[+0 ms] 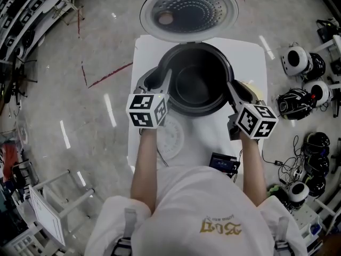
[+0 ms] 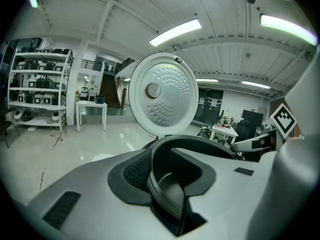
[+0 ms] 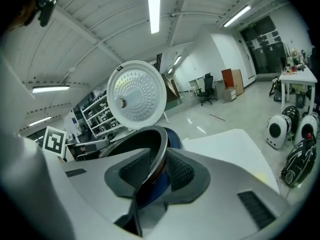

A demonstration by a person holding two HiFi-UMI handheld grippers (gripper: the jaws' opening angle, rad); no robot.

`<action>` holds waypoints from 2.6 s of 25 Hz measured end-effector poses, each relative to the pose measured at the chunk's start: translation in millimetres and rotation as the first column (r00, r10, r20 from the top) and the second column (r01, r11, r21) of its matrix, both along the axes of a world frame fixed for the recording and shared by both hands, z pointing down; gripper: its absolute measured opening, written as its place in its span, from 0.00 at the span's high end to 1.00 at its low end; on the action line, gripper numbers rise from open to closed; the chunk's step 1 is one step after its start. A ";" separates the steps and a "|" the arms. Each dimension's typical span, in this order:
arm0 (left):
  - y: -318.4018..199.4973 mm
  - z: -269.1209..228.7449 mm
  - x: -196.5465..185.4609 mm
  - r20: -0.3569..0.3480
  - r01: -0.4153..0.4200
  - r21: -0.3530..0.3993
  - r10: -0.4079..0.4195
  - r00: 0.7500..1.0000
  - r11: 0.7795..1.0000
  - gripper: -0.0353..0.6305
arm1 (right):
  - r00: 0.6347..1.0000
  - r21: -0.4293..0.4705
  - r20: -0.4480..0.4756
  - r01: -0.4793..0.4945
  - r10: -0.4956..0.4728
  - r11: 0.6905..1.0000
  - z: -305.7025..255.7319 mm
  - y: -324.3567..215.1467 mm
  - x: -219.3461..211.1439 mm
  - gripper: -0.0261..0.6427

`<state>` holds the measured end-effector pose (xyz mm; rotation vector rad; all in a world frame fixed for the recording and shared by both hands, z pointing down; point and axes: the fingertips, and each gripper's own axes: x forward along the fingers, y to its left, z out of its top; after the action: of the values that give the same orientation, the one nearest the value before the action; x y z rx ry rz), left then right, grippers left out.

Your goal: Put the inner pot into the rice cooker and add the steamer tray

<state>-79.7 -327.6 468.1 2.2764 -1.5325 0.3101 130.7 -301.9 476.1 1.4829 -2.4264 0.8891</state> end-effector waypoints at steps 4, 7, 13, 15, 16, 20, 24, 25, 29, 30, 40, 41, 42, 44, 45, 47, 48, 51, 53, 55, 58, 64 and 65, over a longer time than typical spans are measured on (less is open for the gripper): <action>6.1 4.6 3.1 0.004 0.009 -0.012 -0.009 1.000 1.000 0.73 | 1.000 0.012 -0.006 -0.009 0.009 1.000 -2.6 5.7 9.1 0.78; 13.4 3.1 0.7 -0.013 0.024 -0.013 -0.025 1.000 1.000 0.72 | 1.000 0.017 0.006 -0.002 0.001 1.000 -4.5 15.1 7.2 0.77; 41.8 -4.6 0.6 -0.022 0.048 -0.013 -0.049 0.999 0.999 0.70 | 0.998 0.040 0.059 0.025 -0.027 0.999 -15.5 39.2 6.8 0.75; 52.5 -7.7 1.2 -0.026 0.057 -0.009 -0.057 0.998 0.998 0.70 | 0.997 0.048 0.072 0.037 -0.041 0.998 -18.8 47.5 6.9 0.75; 58.5 -9.3 0.9 -0.032 0.063 -0.008 -0.064 0.997 0.998 0.70 | 0.996 0.051 0.076 0.044 -0.048 0.998 -20.0 52.2 6.1 0.75; 88.3 -11.2 0.1 -0.043 0.092 -0.008 -0.092 0.995 0.996 0.70 | 0.992 0.049 0.092 0.079 -0.083 0.996 -18.1 78.2 -0.1 0.75; 120.4 -11.8 -5.8 -0.060 0.120 -0.015 -0.120 0.991 0.993 0.70 | 0.986 0.052 0.098 0.132 -0.136 0.990 -17.7 106.8 -13.4 0.75; 129.3 -10.0 -6.9 -0.068 0.127 -0.024 -0.128 0.989 0.992 0.70 | 0.984 0.050 0.100 0.145 -0.150 0.988 -16.7 113.5 -15.6 0.75; 164.4 3.0 -14.7 -0.103 0.160 -0.071 -0.167 0.981 0.984 0.67 | 0.975 0.035 0.110 0.192 -0.195 0.981 -9.9 136.6 -23.8 0.74; 172.7 4.9 -19.3 -0.107 0.171 -0.077 -0.179 0.978 0.982 0.67 | 0.973 0.031 0.111 0.201 -0.203 0.979 -8.0 141.4 -27.4 0.74; 239.2 39.4 -55.6 -0.140 0.270 -0.158 -0.292 0.946 0.950 0.67 | 0.955 -0.036 0.113 0.279 -0.273 0.960 22.5 184.7 -51.5 0.74; 245.5 44.2 -58.3 -0.139 0.276 -0.167 -0.300 0.944 0.946 0.67 | 0.953 -0.045 0.110 0.287 -0.281 0.957 26.7 188.9 -53.7 0.74; 251.9 48.9 -60.4 -0.139 0.283 -0.176 -0.308 0.941 0.943 0.67 | 0.951 -0.054 0.106 0.297 -0.290 0.953 31.1 193.4 -55.5 0.74; 263.6 59.4 -63.9 -0.138 0.295 -0.194 -0.324 0.936 0.936 0.67 | 0.946 -0.074 0.092 0.319 -0.312 0.945 41.3 201.9 -58.0 0.74; 268.4 65.1 -65.5 -0.138 0.300 -0.204 -0.331 0.933 0.932 0.67 | 0.943 -0.082 0.079 0.330 -0.324 0.940 46.8 205.5 -59.0 0.73; 277.0 76.9 -68.8 -0.135 0.305 -0.225 -0.340 0.931 0.925 0.67 | 0.938 -0.097 0.055 0.348 -0.344 0.933 57.9 211.5 -60.8 0.73; 280.6 82.5 -71.2 -0.128 0.306 -0.235 -0.342 0.931 0.923 0.67 | 0.936 -0.106 0.048 0.351 -0.348 0.930 63.5 213.8 -62.0 0.73; 288.2 96.0 -84.1 -0.079 0.307 -0.256 -0.336 0.938 0.917 0.67 | 0.937 -0.142 0.053 0.349 -0.345 0.926 79.2 218.9 -70.3 0.72; 291.4 104.8 -96.9 -0.051 0.304 -0.272 -0.329 0.943 0.913 0.67 | 0.940 -0.170 0.056 0.341 -0.337 0.924 88.4 223.2 -79.3 0.72; 291.2 114.9 -111.2 -0.036 0.295 -0.293 -0.318 0.947 0.910 0.67 | 0.945 -0.196 0.057 0.327 -0.322 0.925 96.0 226.3 -89.9 0.72; 283.3 133.1 -129.0 -0.038 0.270 -0.333 -0.299 0.954 0.903 0.67 | 0.952 -0.202 0.050 0.304 -0.301 0.931 106.6 225.1 -107.2 0.72; 263.6 179.8 -139.8 -0.077 0.175 -0.425 -0.228 0.970 0.888 0.67 | 0.974 -0.298 0.022 0.224 -0.228 0.928 150.1 224.1 -123.8 0.71; 259.7 184.5 -143.1 -0.090 0.166 -0.434 -0.225 0.970 0.886 0.67 | 0.978 -0.321 0.030 0.207 -0.208 0.924 157.2 223.9 -126.9 0.71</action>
<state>-222.9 -68.0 652.6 1.7544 -1.4437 0.3786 3.8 -78.0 633.3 1.0885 -2.2433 1.1630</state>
